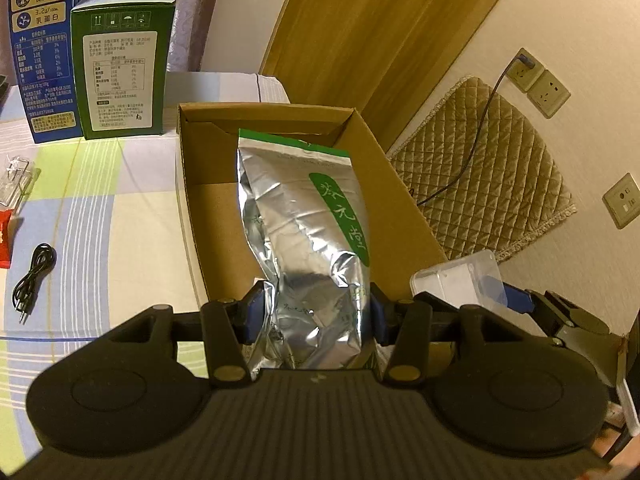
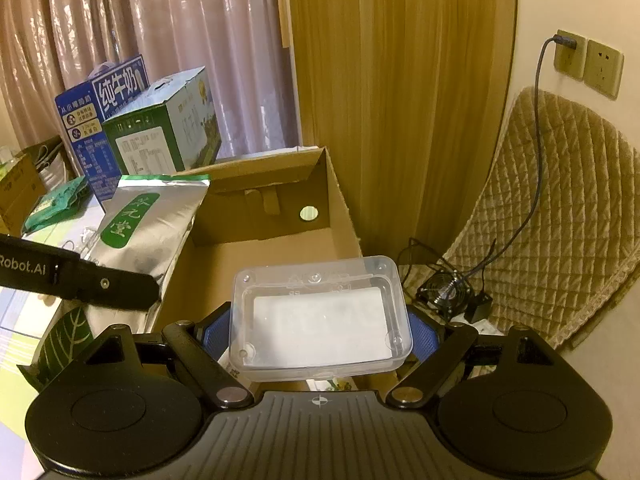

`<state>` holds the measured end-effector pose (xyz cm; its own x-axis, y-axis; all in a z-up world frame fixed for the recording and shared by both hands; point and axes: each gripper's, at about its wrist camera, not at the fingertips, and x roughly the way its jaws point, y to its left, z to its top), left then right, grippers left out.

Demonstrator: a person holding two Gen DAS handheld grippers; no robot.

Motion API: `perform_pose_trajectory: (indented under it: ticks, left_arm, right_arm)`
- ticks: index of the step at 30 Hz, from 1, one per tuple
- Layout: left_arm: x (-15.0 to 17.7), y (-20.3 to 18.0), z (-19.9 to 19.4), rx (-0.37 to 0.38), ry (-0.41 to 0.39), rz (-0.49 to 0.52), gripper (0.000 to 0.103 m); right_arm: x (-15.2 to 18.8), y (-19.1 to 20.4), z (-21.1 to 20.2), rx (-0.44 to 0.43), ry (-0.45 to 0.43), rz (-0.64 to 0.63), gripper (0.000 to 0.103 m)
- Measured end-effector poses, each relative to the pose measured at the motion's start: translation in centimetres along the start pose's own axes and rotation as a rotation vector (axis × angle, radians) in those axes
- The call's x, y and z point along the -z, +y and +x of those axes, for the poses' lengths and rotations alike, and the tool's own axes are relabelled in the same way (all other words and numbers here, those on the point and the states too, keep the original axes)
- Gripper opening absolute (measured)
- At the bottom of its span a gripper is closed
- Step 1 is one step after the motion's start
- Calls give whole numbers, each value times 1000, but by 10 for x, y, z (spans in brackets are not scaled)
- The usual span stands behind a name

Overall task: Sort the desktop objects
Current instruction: 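Open the left gripper inside the box while the right gripper releases the container, then move both open grippers back from the cardboard box toward the table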

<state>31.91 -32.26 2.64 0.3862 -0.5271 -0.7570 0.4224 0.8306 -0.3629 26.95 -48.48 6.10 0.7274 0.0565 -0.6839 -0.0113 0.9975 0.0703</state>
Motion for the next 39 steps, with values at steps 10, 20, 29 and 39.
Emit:
perform_pose_trajectory:
  ticks: [10,20,29,39]
  left_arm:
    - [-5,12,-7,-2,-55,-10,54]
    - [2,28,-39,-32,-115,-7,55]
    - [29,54,-73,-69,-148,-20,67]
    - [84,70,-117,-161,-156,39,80]
  right_arm:
    - [0,1,4,5,3,-4,84]
    - [-4,13,1,-61,-13,3,84]
    - [-7,13,-17,-76,-70,48,91]
    - [25,25,-66,-95,-61,108,98]
